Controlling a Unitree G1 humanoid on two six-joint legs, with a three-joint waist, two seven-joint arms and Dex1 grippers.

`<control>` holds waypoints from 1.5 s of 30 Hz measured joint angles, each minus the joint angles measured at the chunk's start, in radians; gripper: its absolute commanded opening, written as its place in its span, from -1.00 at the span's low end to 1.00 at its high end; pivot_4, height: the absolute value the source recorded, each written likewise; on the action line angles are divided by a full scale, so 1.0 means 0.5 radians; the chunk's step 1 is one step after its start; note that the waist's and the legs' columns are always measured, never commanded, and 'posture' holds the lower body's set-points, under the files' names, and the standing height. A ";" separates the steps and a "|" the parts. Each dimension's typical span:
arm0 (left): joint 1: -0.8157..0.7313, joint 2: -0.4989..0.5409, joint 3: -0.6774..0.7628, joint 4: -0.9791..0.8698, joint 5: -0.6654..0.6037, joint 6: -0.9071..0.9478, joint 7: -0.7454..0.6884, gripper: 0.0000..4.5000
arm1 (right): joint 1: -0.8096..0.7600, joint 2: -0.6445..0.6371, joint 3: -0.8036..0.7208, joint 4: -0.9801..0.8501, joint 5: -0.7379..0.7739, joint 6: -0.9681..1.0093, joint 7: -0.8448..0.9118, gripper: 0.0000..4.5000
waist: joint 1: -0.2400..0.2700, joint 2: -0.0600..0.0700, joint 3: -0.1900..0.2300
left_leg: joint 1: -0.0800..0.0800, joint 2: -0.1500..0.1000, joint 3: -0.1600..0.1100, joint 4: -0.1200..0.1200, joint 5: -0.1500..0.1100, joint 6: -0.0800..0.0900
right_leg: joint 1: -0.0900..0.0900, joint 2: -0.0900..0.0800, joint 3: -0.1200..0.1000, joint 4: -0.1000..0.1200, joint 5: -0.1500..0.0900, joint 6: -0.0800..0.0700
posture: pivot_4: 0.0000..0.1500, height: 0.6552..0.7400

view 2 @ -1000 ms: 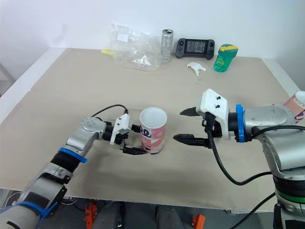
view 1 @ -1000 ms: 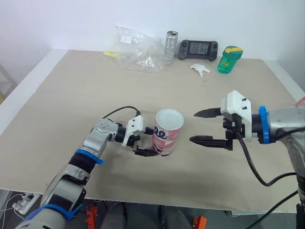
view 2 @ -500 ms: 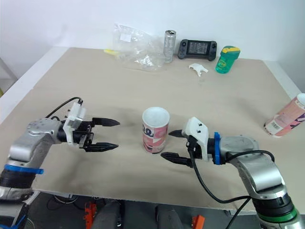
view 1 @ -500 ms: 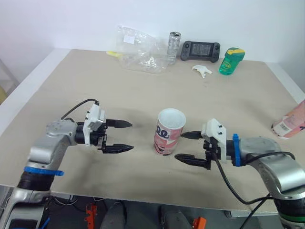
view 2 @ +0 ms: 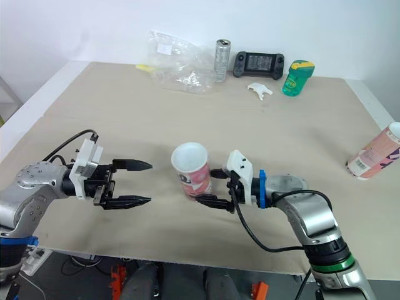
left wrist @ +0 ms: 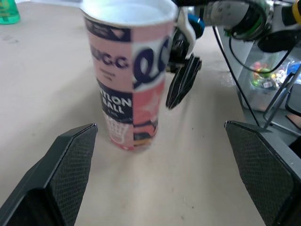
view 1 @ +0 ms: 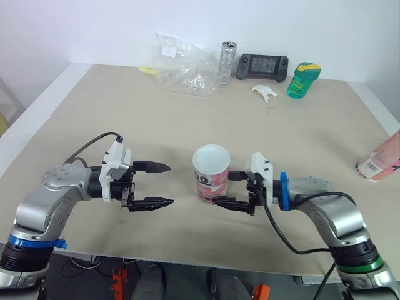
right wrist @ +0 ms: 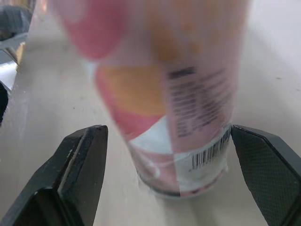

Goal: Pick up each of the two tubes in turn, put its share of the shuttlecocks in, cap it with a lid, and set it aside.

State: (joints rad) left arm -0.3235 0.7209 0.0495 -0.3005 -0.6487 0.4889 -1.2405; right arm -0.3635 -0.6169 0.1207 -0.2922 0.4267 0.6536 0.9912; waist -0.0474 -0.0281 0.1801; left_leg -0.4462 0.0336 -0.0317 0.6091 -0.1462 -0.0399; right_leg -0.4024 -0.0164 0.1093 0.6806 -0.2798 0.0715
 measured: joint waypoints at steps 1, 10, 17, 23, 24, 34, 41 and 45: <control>0.000 0.000 0.001 -0.020 -0.023 0.007 0.025 1.00 | -0.005 0.019 0.011 0.010 -0.001 -0.005 -0.006 0.98 | 0.000 0.000 0.000 | 0.000 0.000 0.000 0.000 0.000 0.000 | 0.000 0.000 0.000 0.000 0.000 0.000 | 1.00 0.99; -0.002 0.000 0.000 -0.046 -0.062 0.027 0.073 1.00 | -0.019 0.033 0.088 0.166 -0.065 -0.080 -0.029 0.98 | 0.000 0.000 0.000 | 0.000 0.000 0.000 0.001 0.000 0.000 | 0.000 0.000 0.000 0.000 0.002 0.000 | 1.00 0.99; -0.005 -0.003 -0.006 -0.045 -0.062 0.027 0.077 1.00 | -0.036 0.034 0.087 0.179 -0.074 -0.095 -0.029 0.98 | 0.000 0.000 0.000 | 0.000 0.000 0.000 0.000 0.000 0.000 | 0.000 0.000 0.000 0.000 0.001 0.000 | 1.00 0.99; -0.012 -0.015 -0.015 -0.036 -0.061 0.026 0.080 1.00 | -0.036 0.068 0.067 0.179 -0.031 -0.092 -0.033 0.61 | 0.000 0.000 0.000 | 0.000 0.000 0.000 0.001 0.000 0.000 | 0.000 0.000 0.000 0.000 0.001 0.000 | 1.00 0.99; -0.015 -0.017 -0.018 -0.030 -0.061 0.026 0.080 1.00 | -0.036 0.069 0.067 0.179 -0.028 -0.092 -0.033 0.44 | 0.000 0.000 0.000 | 0.000 0.000 0.000 0.001 0.000 0.000 | 0.000 0.000 0.000 0.000 0.001 0.000 | 1.00 0.99; -0.042 -0.026 -0.031 0.011 -0.052 0.018 0.070 1.00 | -0.035 0.062 0.037 0.179 0.006 -0.080 -0.071 -0.02 | 0.000 0.000 0.000 | 0.000 0.000 0.000 0.001 0.000 0.000 | 0.000 0.000 0.000 0.000 0.002 0.000 | 1.00 0.99; -0.198 -0.113 -0.094 0.151 0.013 -0.019 0.083 1.00 | -0.111 0.043 -0.443 0.362 0.080 -0.153 -0.271 -0.02 | 0.006 0.000 0.000 | 0.000 -0.003 0.000 0.005 0.001 0.000 | 0.005 -0.001 0.001 0.000 0.004 0.003 | 1.00 0.99; -0.283 -0.208 -0.108 0.251 0.041 -0.030 0.122 1.00 | -0.139 -0.001 -0.728 0.629 0.034 -0.273 -0.509 -0.02 | 0.008 0.000 0.000 | 0.000 -0.004 -0.001 0.006 0.001 0.001 | 0.005 -0.001 0.001 0.000 0.006 0.000 | 1.00 0.99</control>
State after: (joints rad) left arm -0.4648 0.6167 -0.0045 -0.1749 -0.6281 0.4737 -1.1795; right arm -0.4329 -0.6172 -0.2435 0.0224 0.4437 0.5173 0.7369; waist -0.0432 -0.0282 0.1802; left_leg -0.4464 0.0317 -0.0323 0.6120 -0.1459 -0.0396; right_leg -0.3997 -0.0166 0.1099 0.6805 -0.2768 0.0717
